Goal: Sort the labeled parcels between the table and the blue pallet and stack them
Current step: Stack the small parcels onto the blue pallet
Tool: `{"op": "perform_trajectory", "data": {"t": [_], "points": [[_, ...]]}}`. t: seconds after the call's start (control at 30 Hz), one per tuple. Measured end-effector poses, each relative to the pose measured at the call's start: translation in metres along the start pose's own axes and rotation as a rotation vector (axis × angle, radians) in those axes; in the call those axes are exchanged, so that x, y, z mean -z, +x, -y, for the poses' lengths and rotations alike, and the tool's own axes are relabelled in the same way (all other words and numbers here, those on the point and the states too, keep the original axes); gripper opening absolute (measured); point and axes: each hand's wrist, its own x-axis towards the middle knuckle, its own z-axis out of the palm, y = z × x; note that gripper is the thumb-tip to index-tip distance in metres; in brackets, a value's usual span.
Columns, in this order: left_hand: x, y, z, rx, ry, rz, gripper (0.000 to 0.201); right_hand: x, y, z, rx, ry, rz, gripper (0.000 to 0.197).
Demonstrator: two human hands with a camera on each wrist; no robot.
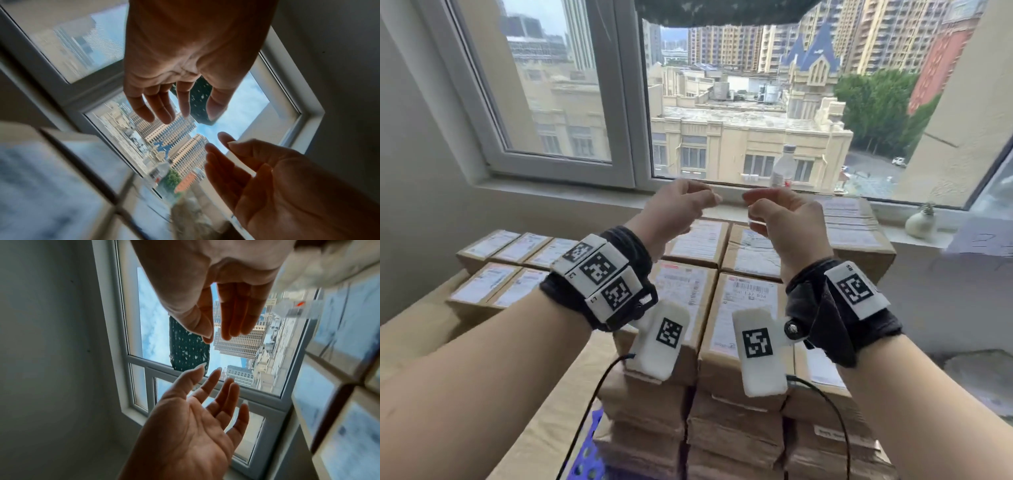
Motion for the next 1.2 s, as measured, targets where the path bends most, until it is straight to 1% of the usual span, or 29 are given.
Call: {"op": "perform_trajectory", "data": {"t": [0.13, 0.27, 0.37, 0.53, 0.67, 0.83, 0.97, 1.07, 1.13, 1.2], "points": [[0.053, -0.017, 0.035, 0.044, -0.016, -0.101, 0.026, -0.053, -0.018, -0.007, -0.015, -0.002, 0.070, 0.027], [0.112, -0.037, 0.073, 0.080, -0.053, -0.163, 0.017, -0.116, -0.042, -0.017, -0.040, -0.018, 0.116, 0.028], [0.163, -0.054, 0.104, 0.103, -0.071, -0.202, 0.009, -0.174, -0.062, -0.023, -0.050, -0.038, 0.146, 0.028], [0.253, -0.074, 0.160, 0.145, -0.083, -0.247, 0.006, -0.281, -0.099, -0.042, -0.107, -0.066, 0.188, 0.027], [0.318, -0.090, 0.201, 0.204, -0.097, -0.252, 0.006, -0.356, -0.120, -0.063, -0.191, -0.071, 0.199, 0.027], [0.372, -0.104, 0.242, 0.286, -0.099, -0.265, 0.006, -0.416, -0.134, -0.088, -0.262, -0.095, 0.218, 0.028], [0.403, -0.105, 0.276, 0.336, -0.102, -0.281, 0.006, -0.451, -0.137, -0.107, -0.298, -0.125, 0.234, 0.028], [0.423, -0.099, 0.296, 0.364, -0.096, -0.299, 0.008, -0.475, -0.131, -0.122, -0.319, -0.143, 0.260, 0.027], [0.438, -0.091, 0.305, 0.372, -0.082, -0.310, 0.013, -0.492, -0.122, -0.131, -0.331, -0.140, 0.263, 0.028], [0.455, -0.080, 0.312, 0.380, -0.052, -0.334, 0.013, -0.509, -0.110, -0.139, -0.342, -0.126, 0.263, 0.028]]}}
